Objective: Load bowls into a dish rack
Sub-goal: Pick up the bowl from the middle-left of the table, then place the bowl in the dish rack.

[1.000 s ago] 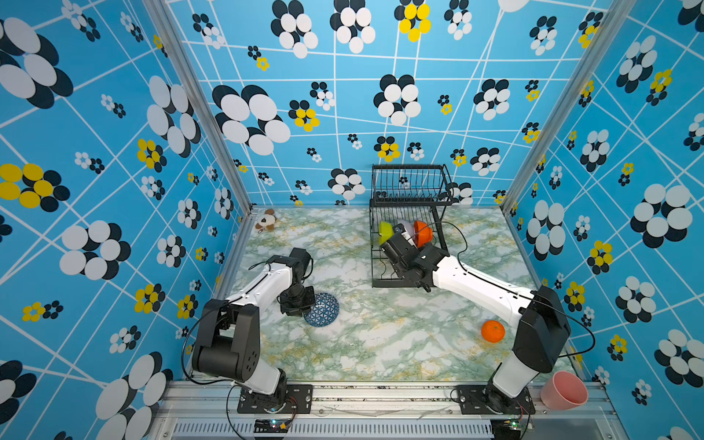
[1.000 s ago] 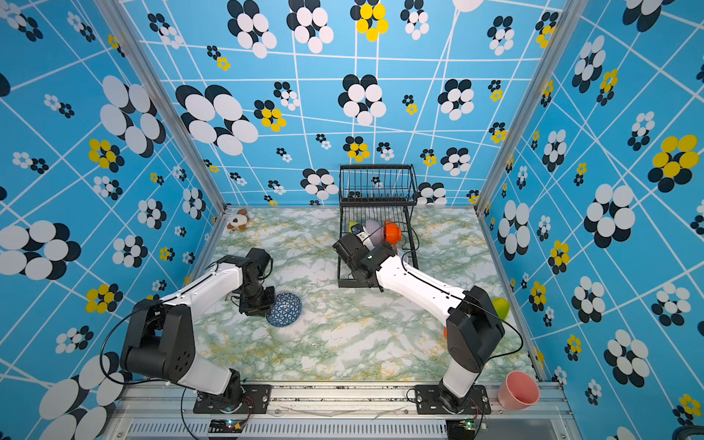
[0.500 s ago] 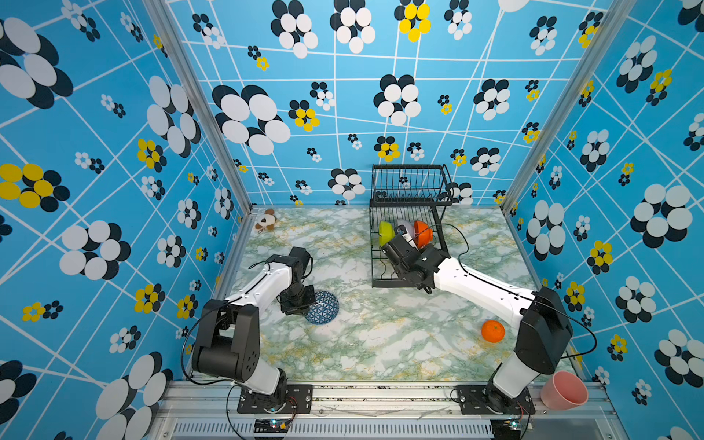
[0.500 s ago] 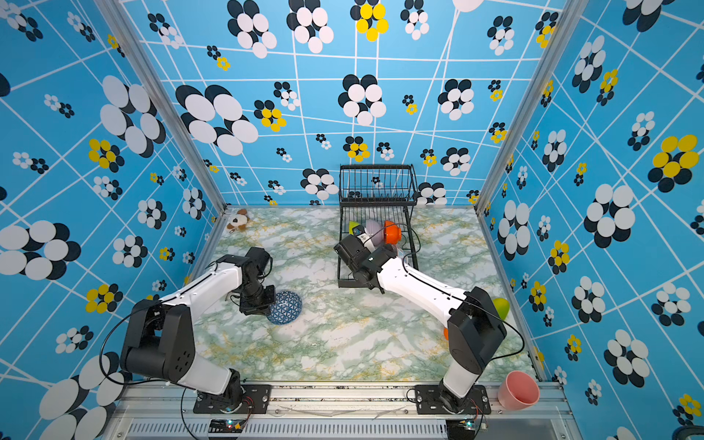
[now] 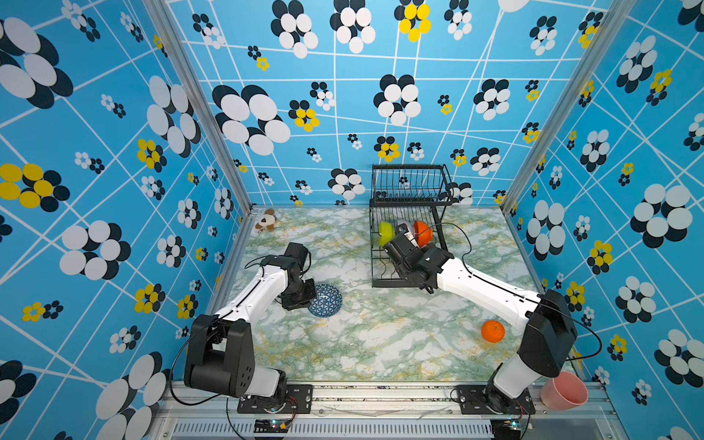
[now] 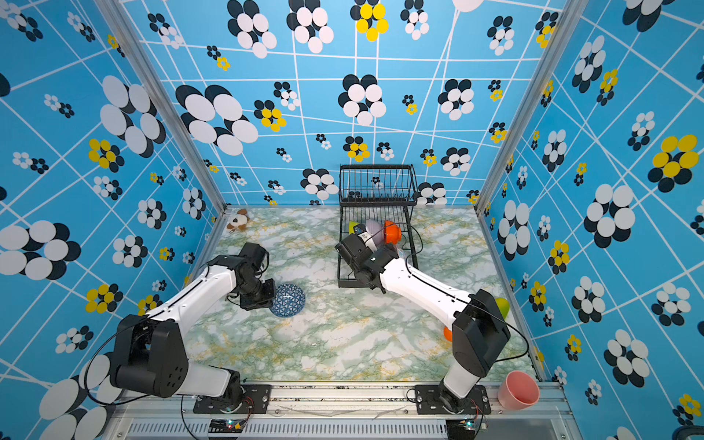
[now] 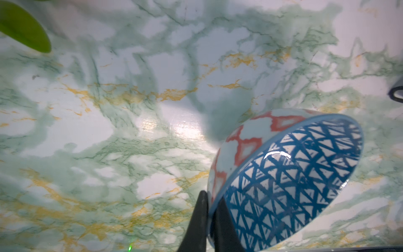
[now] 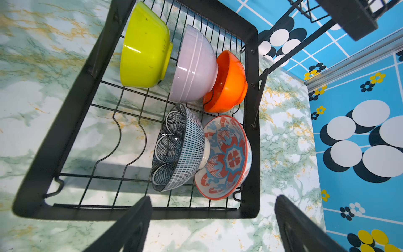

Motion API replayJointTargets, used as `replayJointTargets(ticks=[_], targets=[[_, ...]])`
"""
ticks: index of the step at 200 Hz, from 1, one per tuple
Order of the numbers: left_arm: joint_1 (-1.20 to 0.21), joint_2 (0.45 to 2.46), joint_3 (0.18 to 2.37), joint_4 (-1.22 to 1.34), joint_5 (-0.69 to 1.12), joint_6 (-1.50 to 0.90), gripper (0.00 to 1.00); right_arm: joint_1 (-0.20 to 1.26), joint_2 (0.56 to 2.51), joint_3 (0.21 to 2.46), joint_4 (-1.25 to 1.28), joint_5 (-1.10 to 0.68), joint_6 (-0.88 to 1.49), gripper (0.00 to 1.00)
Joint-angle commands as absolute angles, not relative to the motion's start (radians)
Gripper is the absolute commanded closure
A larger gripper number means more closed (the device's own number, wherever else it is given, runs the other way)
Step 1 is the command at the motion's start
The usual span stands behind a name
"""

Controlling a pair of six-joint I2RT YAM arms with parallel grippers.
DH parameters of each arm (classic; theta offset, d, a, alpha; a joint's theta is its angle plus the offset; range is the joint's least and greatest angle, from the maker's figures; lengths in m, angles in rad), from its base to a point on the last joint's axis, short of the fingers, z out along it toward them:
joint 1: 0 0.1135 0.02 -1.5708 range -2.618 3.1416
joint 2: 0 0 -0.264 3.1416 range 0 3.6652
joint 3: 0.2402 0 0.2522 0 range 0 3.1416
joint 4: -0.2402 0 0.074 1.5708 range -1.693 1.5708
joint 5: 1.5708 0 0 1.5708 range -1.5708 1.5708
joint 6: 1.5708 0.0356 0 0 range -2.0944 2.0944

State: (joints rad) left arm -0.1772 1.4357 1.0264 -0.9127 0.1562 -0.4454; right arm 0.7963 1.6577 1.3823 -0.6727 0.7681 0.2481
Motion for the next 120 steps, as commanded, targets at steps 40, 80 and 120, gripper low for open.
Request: replayJointTargets(ticks=[40,80,120], targets=[[-0.216,1.446,1.308,-0.950,0.244,-0.414,1.00,0.789,1.613,1.377,-0.702,0.736,0.258,0.11],[-0.243,1.545,1.456,-0.969,0.258,-0.405,1.00,0.765,1.572,1.386,-0.698,0.600,0.266,0.12],[-0.292,1.639,1.541,-0.980,0.258,-0.371,1.00,0.713,1.511,1.383,-0.685,0.432,0.292,0.13]])
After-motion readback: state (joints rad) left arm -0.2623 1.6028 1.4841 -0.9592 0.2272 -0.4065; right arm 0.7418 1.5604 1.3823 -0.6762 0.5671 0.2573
